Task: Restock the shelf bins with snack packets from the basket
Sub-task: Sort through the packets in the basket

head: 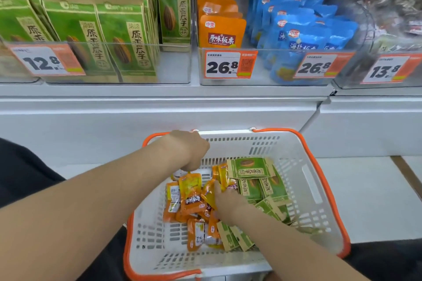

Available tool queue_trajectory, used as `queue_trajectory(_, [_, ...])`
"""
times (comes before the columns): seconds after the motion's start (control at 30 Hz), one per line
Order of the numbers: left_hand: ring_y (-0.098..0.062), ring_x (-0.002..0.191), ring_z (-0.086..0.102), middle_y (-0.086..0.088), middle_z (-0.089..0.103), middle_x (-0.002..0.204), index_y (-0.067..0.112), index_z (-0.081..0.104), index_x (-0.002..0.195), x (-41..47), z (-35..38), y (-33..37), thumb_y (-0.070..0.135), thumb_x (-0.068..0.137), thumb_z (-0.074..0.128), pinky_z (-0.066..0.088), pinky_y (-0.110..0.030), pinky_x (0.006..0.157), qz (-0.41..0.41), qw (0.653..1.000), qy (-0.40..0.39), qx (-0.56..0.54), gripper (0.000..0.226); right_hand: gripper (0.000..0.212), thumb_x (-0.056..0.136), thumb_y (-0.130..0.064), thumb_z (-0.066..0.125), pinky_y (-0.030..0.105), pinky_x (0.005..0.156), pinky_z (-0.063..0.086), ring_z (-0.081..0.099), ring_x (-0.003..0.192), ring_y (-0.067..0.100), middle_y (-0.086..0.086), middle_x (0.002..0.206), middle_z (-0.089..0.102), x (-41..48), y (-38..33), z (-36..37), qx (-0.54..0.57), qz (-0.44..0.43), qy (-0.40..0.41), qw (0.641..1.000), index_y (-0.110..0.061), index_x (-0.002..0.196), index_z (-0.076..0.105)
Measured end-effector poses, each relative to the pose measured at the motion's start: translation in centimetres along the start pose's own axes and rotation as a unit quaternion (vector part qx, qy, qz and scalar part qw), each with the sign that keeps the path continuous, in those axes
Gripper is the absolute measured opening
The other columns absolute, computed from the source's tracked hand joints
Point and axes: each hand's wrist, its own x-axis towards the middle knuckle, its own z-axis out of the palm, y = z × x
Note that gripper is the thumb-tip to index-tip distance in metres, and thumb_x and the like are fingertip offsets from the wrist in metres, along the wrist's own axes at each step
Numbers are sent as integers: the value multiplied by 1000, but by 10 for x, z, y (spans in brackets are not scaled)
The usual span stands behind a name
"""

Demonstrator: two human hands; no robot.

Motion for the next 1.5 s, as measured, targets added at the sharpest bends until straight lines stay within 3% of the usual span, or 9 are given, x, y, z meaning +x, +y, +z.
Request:
queue_trajectory(0.13, [-25, 90, 62, -9, 57, 132, 19, 53, 140, -4, -4, 0, 9, 103, 43, 39, -32, 57, -5, 1000, 3, 5, 39, 111, 93, -52, 71, 48, 106, 44, 46, 134, 43, 30, 148, 38, 12, -9, 12, -39, 45, 39, 997, -4, 161, -2])
queue_trajectory(0.43, [-20, 88, 57, -3, 63, 126, 18, 48, 147, 1, 7, -18, 8, 102, 49, 43, -29, 61, -19, 998, -60, -23, 46, 51, 84, -26, 77, 40, 81, 51, 61, 98, 28, 8, 114, 61, 7, 1, -34, -24, -15, 39, 999, -12, 127, 53])
queue_trajectory(0.63, [-27, 124, 59, 0, 55, 146, 24, 37, 155, 1, 6, -23, 43, 85, 85, 53, -43, 101, 5, 993, -97, -65, 87, 20, 78, -34, 76, 32, 61, 46, 59, 70, 21, -1, 74, 62, -19, -7, -97, 102, -83, 162, 978, -20, 75, 62])
queue_trajectory(0.87, [-23, 88, 62, 0, 69, 97, 21, 61, 95, -19, -51, -38, 27, 82, 81, 50, -34, 75, 31, 960, 162, -227, 25, 26, 88, -41, 66, 40, 67, 52, 65, 86, 26, -5, 94, 70, -73, 8, -168, 255, -104, 473, 837, -31, 111, 58])
queue_trajectory(1.07, [-5, 77, 68, 9, 74, 81, 25, 69, 83, -50, -102, -45, 38, 78, 90, 53, -30, 72, 29, 858, 346, -379, 25, 25, 92, -26, 70, 41, 65, 51, 65, 81, 22, -6, 94, 68, -116, 29, -213, 256, -138, 667, 686, -20, 115, 62])
queue_trajectory(1.17, [-6, 72, 65, 11, 68, 70, 29, 66, 80, -63, -116, -37, 57, 77, 85, 53, -32, 67, 2, 797, 470, -379, 34, 18, 92, -14, 71, 39, 66, 52, 63, 77, 17, -7, 91, 66, -137, 35, -235, 300, -134, 738, 590, -14, 109, 64])
queue_trajectory(1.27, [-14, 80, 59, 13, 60, 80, 30, 61, 88, -67, -123, -35, 40, 93, 73, 54, -40, 69, -35, 754, 579, -309, 17, 19, 97, -11, 69, 43, 72, 54, 64, 85, 17, -7, 100, 64, -151, 43, -253, 338, -127, 778, 515, -11, 115, 62])
queue_trajectory(1.37, [-26, 101, 52, 2, 55, 105, 23, 64, 104, -61, -122, -42, 22, 93, 66, 48, -45, 83, -75, 763, 611, -197, 12, 22, 102, -18, 67, 43, 74, 55, 65, 90, 12, -16, 107, 61, -153, 52, -267, 334, -118, 784, 510, -13, 122, 61])
queue_trajectory(1.5, [-35, 129, 38, -7, 39, 146, 19, 67, 114, -50, -115, -48, 31, 84, 72, 36, -52, 101, -152, 816, 538, -145, 32, 24, 104, -25, 64, 45, 80, 55, 66, 95, 15, -15, 113, 66, -147, 62, -279, 257, -138, 758, 584, -18, 127, 62])
